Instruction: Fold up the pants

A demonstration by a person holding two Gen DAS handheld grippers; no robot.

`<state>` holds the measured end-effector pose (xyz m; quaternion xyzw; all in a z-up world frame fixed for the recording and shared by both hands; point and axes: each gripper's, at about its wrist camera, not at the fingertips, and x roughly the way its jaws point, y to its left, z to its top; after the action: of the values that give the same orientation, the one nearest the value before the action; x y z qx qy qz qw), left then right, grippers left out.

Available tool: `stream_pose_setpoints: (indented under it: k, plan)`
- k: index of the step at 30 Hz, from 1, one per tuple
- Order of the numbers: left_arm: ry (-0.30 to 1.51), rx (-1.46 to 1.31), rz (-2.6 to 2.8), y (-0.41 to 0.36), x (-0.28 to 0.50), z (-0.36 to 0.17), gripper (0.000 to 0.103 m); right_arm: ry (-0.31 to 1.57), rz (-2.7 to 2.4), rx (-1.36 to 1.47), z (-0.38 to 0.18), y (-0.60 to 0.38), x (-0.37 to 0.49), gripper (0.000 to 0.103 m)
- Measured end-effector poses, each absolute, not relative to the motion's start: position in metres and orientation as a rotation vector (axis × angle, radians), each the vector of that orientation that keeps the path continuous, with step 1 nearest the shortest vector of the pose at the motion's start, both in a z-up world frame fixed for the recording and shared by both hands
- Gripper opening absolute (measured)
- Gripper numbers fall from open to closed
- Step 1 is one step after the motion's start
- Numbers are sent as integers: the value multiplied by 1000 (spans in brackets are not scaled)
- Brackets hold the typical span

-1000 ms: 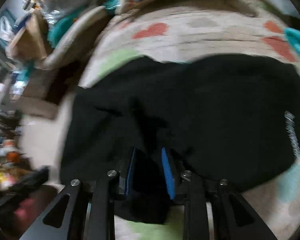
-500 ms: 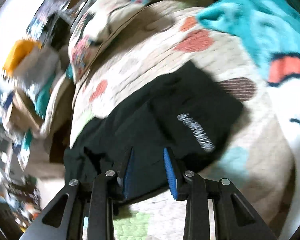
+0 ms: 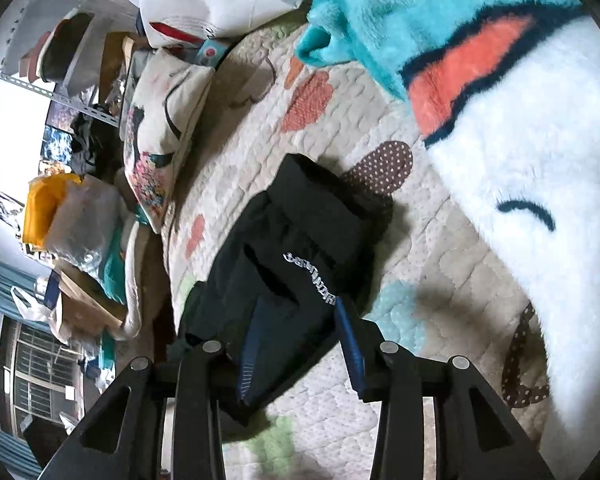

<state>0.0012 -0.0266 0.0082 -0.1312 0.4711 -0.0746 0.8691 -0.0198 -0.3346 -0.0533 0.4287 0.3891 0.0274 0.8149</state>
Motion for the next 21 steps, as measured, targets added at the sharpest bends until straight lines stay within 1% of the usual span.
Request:
stream_pose_setpoints:
  k: [5,11,15,16,18,21]
  plan:
    - [975,-276,-153,-8,71,5,30,821,65,866,-49,-326,-17,42]
    - [1068,-248,-216,4,150,-43,30,851,16,860,-61,-326,-8,43]
    - [1079,-272,-312,6,184,-64,31,854,-15,838,-64,-322,2,44]
    - [1079,-266,-343,3,189,-66,31,851,-21,826,-63,-320,4,44]
    - [1090,-244,-426,-7,195,-70,41,849,-34,796,-62,-317,9,44]
    - [1117,-147,-511,-26,194,-78,42,853,-52,765,-63,-313,14,44]
